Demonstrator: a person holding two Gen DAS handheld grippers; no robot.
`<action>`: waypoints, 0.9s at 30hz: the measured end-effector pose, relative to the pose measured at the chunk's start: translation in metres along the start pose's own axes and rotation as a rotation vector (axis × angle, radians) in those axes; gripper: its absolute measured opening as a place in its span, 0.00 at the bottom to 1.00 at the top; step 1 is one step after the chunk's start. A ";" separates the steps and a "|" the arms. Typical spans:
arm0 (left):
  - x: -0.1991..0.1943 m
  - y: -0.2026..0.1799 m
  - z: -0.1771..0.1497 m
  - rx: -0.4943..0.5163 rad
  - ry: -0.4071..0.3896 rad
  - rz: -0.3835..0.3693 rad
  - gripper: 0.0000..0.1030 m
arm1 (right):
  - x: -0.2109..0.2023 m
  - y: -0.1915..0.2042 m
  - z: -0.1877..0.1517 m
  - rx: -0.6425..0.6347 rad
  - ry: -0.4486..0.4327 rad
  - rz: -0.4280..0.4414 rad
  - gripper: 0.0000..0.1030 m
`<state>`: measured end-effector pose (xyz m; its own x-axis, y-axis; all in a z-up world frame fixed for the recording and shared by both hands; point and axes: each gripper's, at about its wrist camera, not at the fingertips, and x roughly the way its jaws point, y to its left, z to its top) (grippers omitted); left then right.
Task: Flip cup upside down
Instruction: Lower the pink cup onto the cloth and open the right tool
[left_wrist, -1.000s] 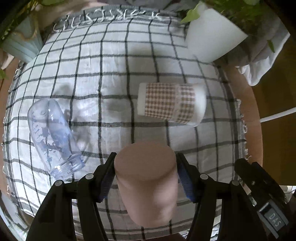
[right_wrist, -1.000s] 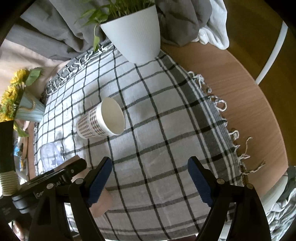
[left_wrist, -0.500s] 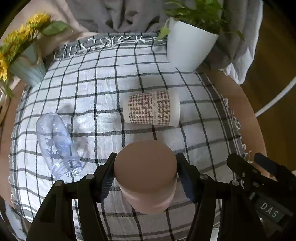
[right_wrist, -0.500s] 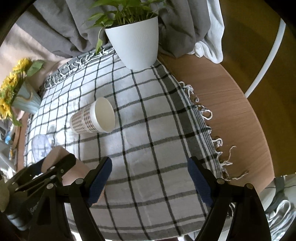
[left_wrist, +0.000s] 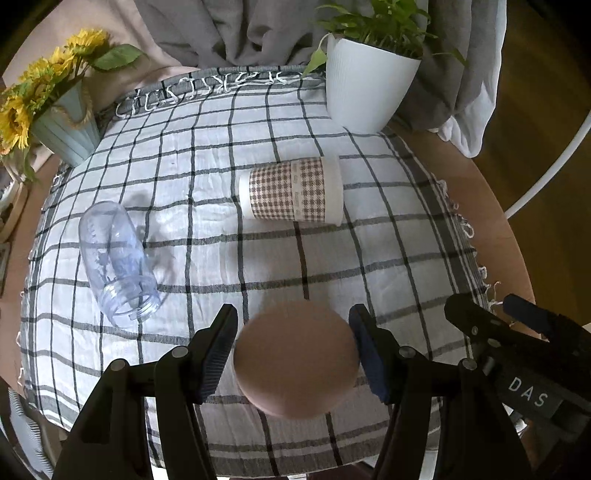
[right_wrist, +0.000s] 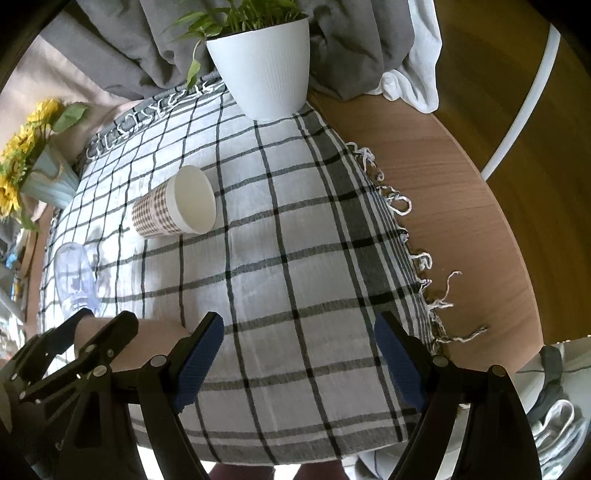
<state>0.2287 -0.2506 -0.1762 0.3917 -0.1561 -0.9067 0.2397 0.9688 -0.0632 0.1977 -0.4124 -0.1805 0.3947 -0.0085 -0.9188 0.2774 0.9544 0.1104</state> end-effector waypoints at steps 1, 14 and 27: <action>0.000 0.000 0.000 -0.003 0.000 0.001 0.60 | 0.000 0.000 0.000 -0.003 -0.001 -0.001 0.81; -0.046 0.018 -0.002 -0.082 -0.172 0.065 0.94 | -0.020 0.003 0.004 -0.031 -0.059 0.036 0.82; -0.126 0.049 -0.034 -0.127 -0.348 0.113 1.00 | -0.091 0.030 -0.019 -0.060 -0.246 0.085 0.91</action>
<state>0.1612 -0.1774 -0.0796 0.6925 -0.0820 -0.7167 0.0745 0.9963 -0.0420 0.1534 -0.3779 -0.1003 0.6173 0.0077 -0.7867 0.1843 0.9707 0.1541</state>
